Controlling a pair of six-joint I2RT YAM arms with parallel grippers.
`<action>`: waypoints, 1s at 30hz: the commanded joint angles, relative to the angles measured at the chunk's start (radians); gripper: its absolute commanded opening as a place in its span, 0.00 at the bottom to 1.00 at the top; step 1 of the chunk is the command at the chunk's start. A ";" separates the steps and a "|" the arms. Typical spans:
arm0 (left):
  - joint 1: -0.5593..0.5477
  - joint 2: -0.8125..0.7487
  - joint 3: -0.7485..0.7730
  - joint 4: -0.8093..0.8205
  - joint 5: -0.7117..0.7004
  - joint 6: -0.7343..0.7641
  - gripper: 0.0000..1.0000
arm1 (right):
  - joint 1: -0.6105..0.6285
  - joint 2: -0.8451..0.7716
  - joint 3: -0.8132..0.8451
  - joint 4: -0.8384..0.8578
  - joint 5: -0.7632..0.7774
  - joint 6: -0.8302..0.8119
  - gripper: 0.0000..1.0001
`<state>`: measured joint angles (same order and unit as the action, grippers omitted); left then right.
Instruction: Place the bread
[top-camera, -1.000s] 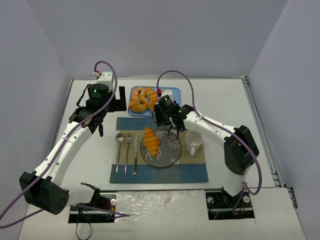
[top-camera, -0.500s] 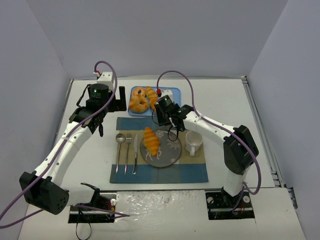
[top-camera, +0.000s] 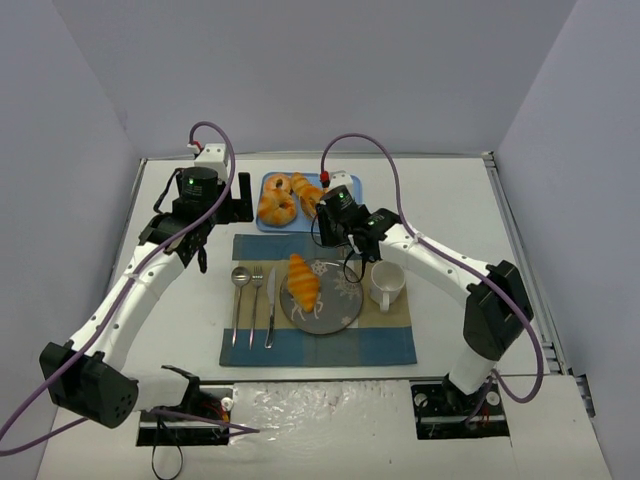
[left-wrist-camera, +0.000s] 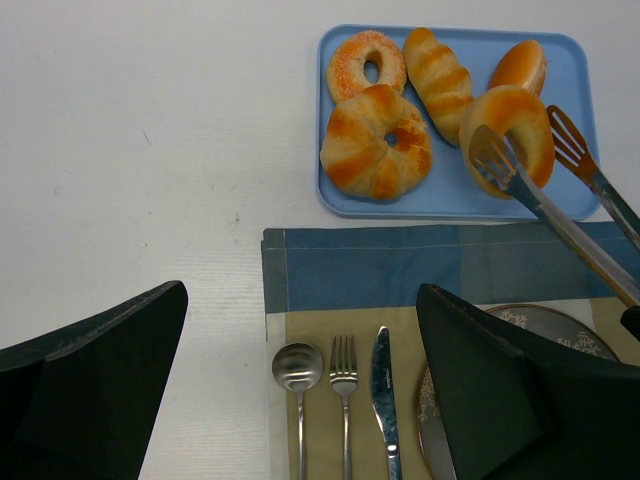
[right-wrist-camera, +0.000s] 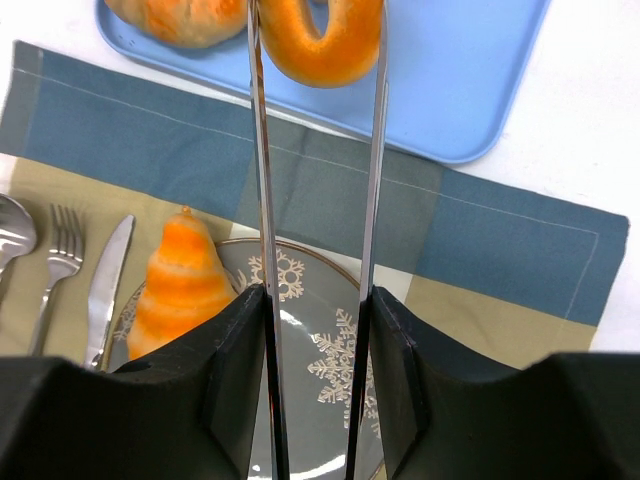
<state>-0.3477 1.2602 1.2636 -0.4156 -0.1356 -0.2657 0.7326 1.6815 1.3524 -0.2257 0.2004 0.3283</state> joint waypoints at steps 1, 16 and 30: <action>-0.005 -0.007 0.034 0.042 -0.007 0.011 0.97 | -0.004 -0.113 0.006 0.008 0.030 -0.016 0.15; -0.005 -0.006 0.037 0.041 -0.006 0.011 0.97 | 0.011 -0.410 -0.165 -0.171 -0.126 0.017 0.17; -0.005 -0.001 0.039 0.040 -0.004 0.010 0.97 | 0.094 -0.517 -0.290 -0.295 -0.118 0.044 0.19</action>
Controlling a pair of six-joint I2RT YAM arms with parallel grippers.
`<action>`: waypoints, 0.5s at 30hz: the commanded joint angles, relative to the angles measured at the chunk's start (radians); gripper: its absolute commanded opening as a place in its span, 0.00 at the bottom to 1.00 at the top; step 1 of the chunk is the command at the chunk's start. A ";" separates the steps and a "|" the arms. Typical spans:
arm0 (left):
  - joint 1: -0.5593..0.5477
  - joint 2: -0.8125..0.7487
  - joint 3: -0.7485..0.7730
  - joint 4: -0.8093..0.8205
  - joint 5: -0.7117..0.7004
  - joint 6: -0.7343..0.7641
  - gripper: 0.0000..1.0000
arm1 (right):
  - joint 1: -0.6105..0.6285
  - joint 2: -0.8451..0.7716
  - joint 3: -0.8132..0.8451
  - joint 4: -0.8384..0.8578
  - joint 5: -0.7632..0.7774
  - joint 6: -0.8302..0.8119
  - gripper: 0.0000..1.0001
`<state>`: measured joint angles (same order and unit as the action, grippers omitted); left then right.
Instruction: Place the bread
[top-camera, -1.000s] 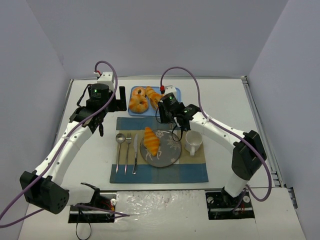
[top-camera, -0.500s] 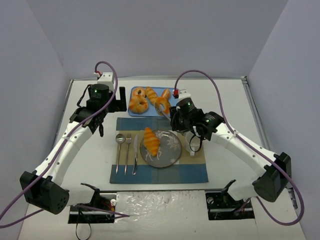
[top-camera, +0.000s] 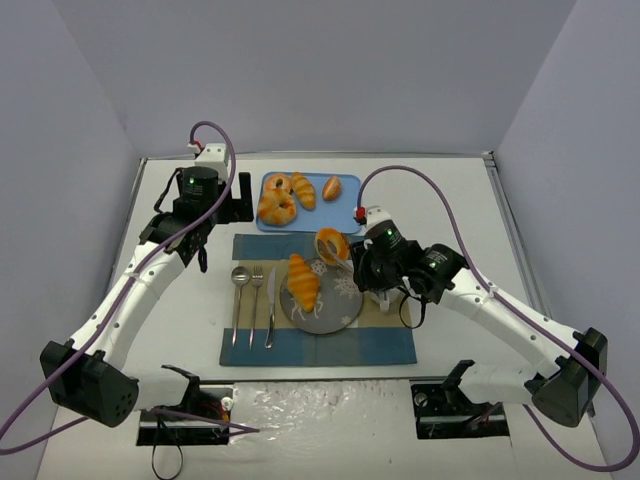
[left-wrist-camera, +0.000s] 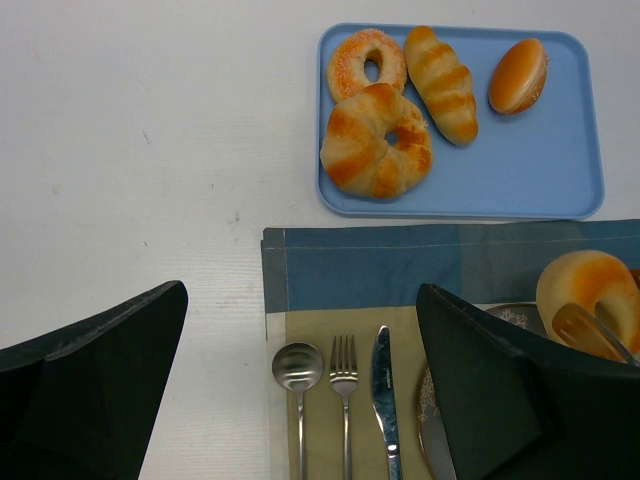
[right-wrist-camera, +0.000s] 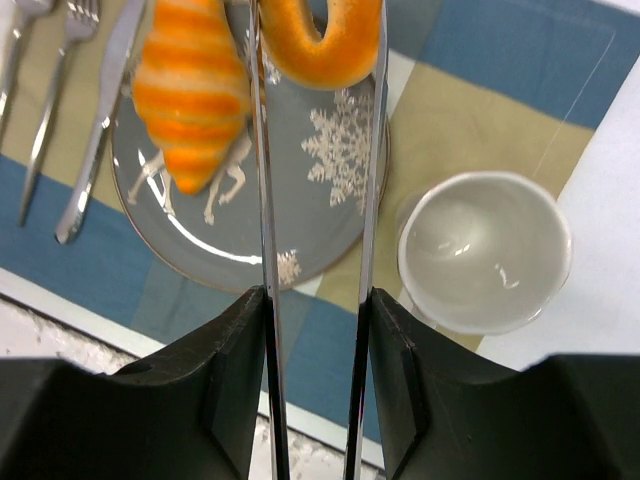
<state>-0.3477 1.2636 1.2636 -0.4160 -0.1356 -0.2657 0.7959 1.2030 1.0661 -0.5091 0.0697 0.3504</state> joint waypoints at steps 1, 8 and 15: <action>-0.005 -0.005 0.038 0.040 -0.004 0.010 0.97 | 0.038 -0.040 -0.006 -0.015 0.015 0.023 0.19; -0.005 -0.007 0.039 0.040 -0.004 0.010 0.97 | 0.074 -0.048 -0.026 -0.040 0.027 0.041 0.19; -0.005 -0.009 0.039 0.039 -0.002 0.010 0.97 | 0.084 -0.054 -0.049 -0.049 0.048 0.053 0.21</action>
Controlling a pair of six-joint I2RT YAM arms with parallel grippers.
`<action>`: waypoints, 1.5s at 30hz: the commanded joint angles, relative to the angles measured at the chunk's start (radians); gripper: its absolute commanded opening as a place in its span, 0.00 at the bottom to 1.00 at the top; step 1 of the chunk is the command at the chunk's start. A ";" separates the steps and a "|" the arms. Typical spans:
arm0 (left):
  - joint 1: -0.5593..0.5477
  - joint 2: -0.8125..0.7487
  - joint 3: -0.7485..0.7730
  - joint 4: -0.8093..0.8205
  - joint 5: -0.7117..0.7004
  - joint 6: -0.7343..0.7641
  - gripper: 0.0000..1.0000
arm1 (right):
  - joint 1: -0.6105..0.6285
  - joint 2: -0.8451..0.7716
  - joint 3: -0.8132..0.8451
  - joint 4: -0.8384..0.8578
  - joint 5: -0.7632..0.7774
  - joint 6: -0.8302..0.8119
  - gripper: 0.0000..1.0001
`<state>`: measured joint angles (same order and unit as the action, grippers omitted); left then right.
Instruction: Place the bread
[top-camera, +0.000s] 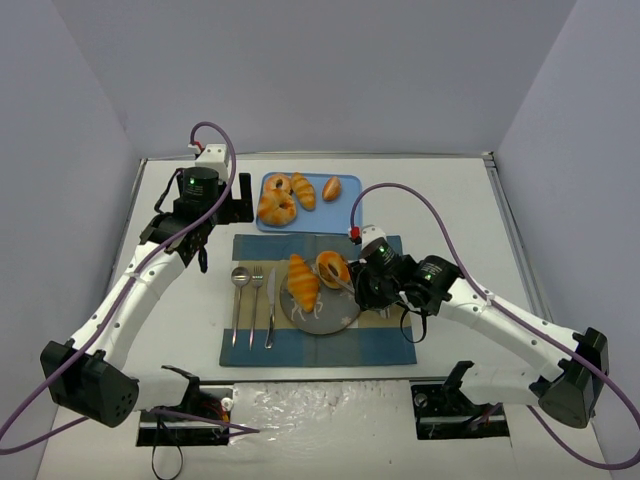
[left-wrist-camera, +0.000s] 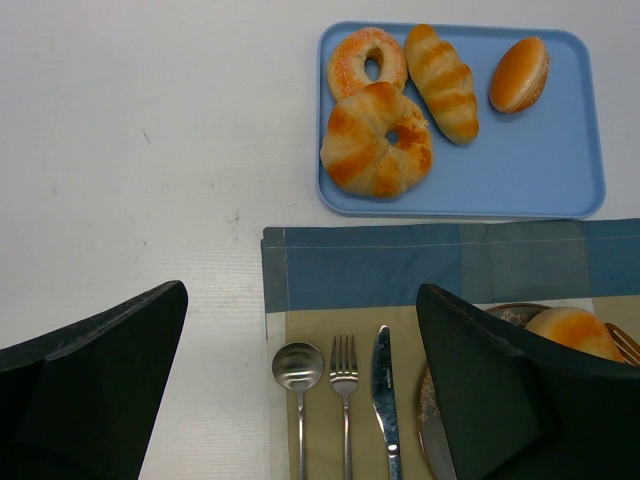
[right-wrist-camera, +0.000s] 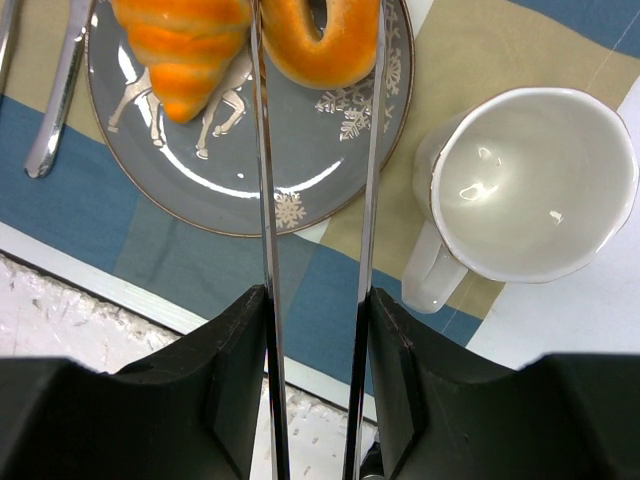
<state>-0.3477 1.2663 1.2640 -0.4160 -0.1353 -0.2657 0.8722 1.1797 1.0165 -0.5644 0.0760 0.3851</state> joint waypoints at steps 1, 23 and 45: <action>-0.005 -0.012 0.038 0.039 -0.003 0.010 0.97 | 0.009 -0.031 0.000 0.007 0.044 0.019 0.21; -0.005 -0.010 0.037 0.040 -0.004 0.010 0.97 | 0.025 -0.029 0.014 0.005 0.077 0.029 0.46; -0.005 -0.008 0.037 0.040 -0.004 0.010 0.97 | 0.027 -0.038 0.048 0.004 0.107 0.029 0.50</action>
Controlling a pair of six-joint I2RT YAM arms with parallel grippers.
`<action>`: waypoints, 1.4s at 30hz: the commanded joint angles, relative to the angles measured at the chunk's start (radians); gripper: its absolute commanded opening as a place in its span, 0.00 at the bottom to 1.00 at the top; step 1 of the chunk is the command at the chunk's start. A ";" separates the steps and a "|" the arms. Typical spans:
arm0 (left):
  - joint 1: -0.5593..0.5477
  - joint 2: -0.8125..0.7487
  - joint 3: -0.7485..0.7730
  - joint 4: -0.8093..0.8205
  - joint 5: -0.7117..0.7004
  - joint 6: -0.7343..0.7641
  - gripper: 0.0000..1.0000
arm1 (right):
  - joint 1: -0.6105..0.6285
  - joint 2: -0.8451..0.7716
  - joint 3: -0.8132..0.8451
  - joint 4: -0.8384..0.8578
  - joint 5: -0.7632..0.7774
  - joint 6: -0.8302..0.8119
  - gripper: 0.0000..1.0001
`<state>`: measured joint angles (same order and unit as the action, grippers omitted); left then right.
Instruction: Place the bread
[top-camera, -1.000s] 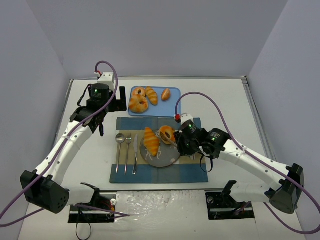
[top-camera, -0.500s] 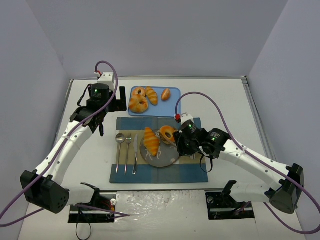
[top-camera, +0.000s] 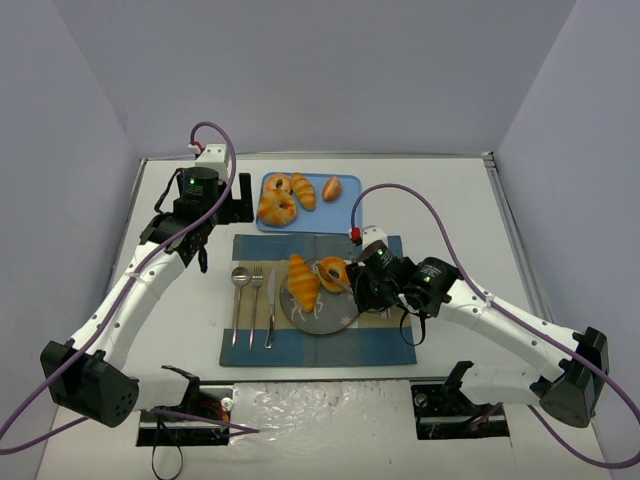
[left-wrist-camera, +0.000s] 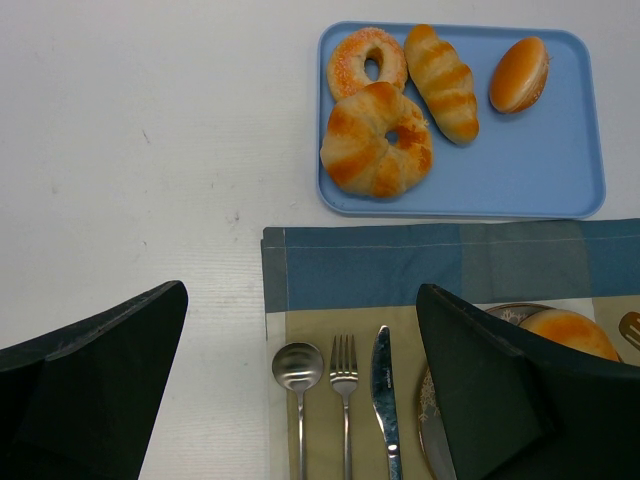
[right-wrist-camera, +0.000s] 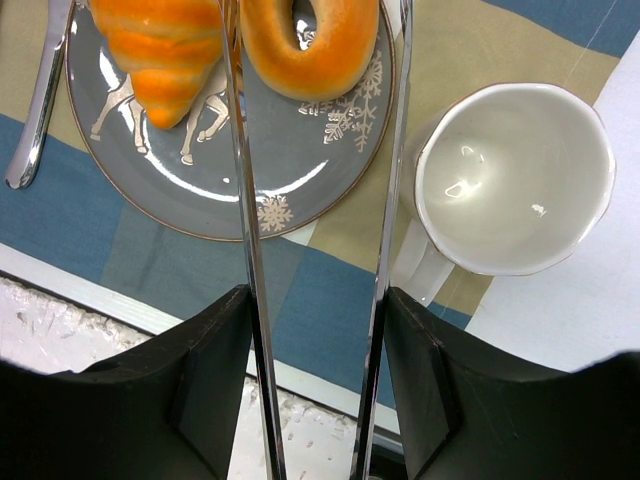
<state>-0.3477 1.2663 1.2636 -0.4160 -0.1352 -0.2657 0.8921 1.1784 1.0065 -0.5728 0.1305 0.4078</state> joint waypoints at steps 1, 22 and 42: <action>-0.005 -0.008 0.037 0.040 -0.004 0.010 0.97 | 0.008 -0.037 0.066 0.013 0.061 0.006 0.50; -0.006 -0.012 0.038 0.043 0.006 0.005 0.97 | -0.405 0.083 0.295 0.154 0.167 -0.080 0.51; -0.019 -0.025 0.038 0.045 0.011 0.002 0.97 | -0.856 0.468 0.210 0.542 0.152 0.002 0.51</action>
<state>-0.3627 1.2663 1.2636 -0.4164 -0.1239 -0.2665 0.0322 1.5700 1.2089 -0.1754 0.2539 0.3998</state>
